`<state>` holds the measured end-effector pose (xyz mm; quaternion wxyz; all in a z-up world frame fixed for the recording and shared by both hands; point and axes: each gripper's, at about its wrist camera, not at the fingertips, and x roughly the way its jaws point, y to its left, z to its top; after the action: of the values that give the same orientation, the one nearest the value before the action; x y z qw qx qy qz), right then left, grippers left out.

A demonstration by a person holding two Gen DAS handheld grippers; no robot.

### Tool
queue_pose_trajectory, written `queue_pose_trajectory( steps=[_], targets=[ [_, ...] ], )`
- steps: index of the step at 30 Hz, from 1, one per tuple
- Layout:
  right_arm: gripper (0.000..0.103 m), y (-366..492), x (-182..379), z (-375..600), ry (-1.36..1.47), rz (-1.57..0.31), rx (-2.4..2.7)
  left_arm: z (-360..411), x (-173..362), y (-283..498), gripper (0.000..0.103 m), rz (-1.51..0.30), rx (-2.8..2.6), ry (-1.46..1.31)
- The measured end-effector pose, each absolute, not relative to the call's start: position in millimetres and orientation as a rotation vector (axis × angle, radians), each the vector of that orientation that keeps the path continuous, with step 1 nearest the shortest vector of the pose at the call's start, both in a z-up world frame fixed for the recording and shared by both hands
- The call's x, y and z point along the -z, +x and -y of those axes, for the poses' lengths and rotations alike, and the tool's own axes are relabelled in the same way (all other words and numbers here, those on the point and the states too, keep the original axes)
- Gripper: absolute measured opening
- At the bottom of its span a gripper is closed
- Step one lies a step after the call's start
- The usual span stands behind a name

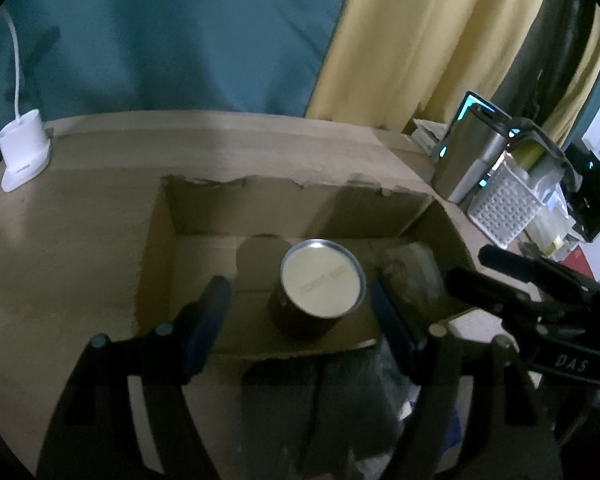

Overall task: Organize objects
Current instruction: 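Lower the tin into the box and open the left gripper while the right releases the bag, then grasp the grey gloves with the left gripper while the right grasps the white socks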

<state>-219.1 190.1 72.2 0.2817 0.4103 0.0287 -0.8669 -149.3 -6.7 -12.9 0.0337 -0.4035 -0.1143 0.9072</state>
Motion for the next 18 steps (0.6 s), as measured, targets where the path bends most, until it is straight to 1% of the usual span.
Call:
queue_pose_trajectory(
  steps=[4, 18],
  targets=[
    [0.072, -214.8, -75.0, -190.4, 1.094, -0.078, 2.326, 7.1, 10.9, -144.3, 0.078, 0.351, -2.802, -1.231],
    [0.072, -197.8, -82.5, -191.8, 1.066, -0.088, 2.342, 8.9, 3.0, -122.6, 0.079, 0.327, -2.838, -1.189]
  ],
)
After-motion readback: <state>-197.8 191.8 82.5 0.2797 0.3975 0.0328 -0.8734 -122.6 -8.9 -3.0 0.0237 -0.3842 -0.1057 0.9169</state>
